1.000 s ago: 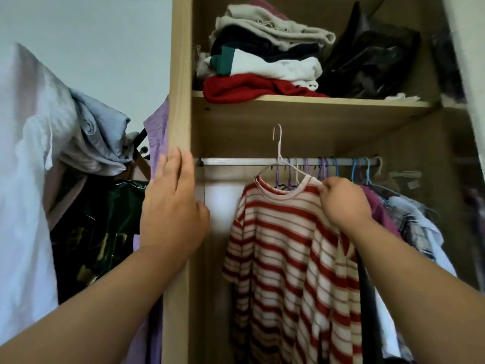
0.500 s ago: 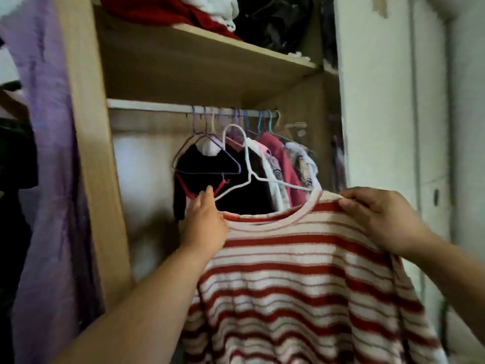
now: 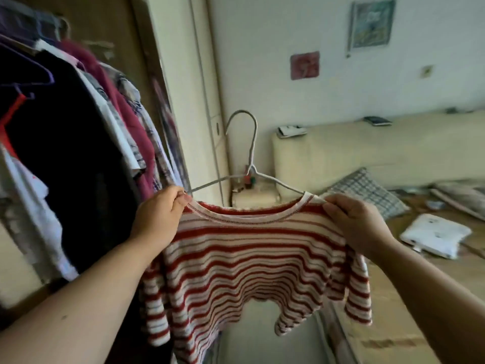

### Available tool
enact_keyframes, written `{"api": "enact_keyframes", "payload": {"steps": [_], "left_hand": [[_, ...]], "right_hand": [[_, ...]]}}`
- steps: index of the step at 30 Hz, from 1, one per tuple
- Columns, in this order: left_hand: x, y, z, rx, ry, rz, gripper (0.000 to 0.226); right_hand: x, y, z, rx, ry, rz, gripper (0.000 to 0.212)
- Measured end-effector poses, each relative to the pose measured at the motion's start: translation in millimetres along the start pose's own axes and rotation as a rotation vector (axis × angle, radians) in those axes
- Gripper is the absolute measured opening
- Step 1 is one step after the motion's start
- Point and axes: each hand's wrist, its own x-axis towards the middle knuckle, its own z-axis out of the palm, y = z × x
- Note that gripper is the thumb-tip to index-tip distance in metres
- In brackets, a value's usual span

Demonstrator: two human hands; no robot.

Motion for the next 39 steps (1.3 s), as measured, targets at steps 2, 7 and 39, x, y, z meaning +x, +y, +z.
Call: {"api": "enact_keyframes", "payload": {"steps": [2,7,39], "left_hand": [[-20,19,22,-0.068,-0.080,0.046,0.021],[-71,75,79,-0.125,-0.297,0.138,0.020],[-396,549,475,0.047,-1.383,0.413,0.022]], "right_hand": [[-43,20,-16,-0.085,0.002,0.102,0.011],[-154,66,-55,-0.133,-0.034,0.378,0.008],[-552,439,-291,-0.133,-0.010,1.600,0.013]]}}
